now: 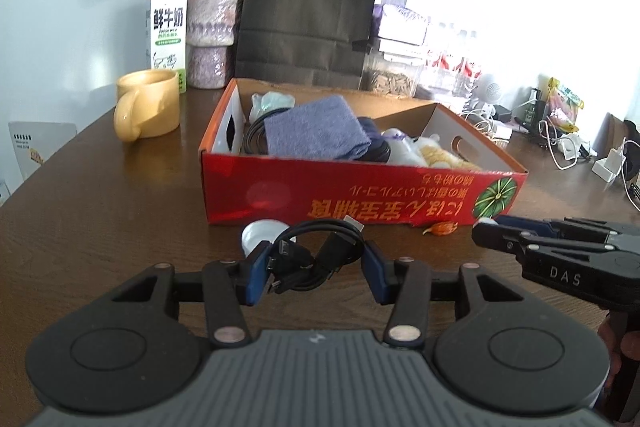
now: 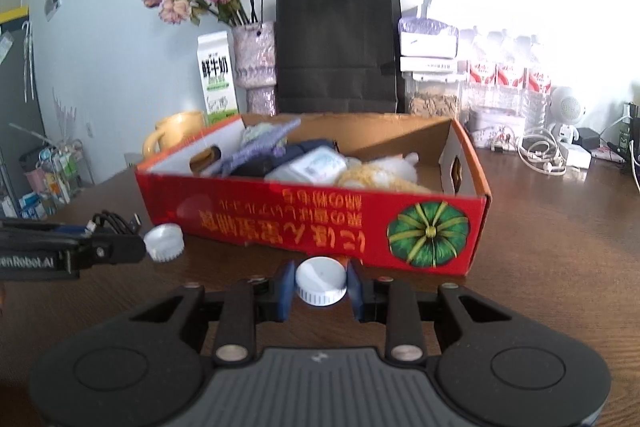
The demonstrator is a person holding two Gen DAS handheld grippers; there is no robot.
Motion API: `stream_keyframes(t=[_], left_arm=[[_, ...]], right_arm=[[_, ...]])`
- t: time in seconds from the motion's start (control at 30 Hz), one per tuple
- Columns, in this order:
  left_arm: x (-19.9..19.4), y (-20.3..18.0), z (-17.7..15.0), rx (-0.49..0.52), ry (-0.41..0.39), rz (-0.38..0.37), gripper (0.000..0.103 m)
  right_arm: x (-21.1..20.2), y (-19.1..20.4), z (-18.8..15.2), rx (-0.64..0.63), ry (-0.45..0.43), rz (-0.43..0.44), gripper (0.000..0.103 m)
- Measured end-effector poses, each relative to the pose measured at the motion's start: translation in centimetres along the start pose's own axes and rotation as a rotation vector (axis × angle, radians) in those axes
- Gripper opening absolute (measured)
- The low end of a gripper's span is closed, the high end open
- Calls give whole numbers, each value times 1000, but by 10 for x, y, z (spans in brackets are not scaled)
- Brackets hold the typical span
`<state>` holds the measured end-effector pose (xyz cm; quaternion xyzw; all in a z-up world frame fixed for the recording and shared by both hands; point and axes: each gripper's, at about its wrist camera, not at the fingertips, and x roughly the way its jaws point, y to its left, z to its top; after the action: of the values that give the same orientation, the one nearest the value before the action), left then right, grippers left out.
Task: Organize objects
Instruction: 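Carry the black charger and white cap over the red box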
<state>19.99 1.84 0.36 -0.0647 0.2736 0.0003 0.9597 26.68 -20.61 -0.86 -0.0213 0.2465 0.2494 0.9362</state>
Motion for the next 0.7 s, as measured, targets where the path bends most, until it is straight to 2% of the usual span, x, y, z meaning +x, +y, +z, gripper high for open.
stream_keyframes(t=[0.3,0.7], left_arm=[[3,-10,29,27,-77,-18,49],[29,-21,77,47,-177,-31,49]], right_arm=[[5,6,35,-29,-74,6,27],[35,5,84,-72,-136,-7,27]])
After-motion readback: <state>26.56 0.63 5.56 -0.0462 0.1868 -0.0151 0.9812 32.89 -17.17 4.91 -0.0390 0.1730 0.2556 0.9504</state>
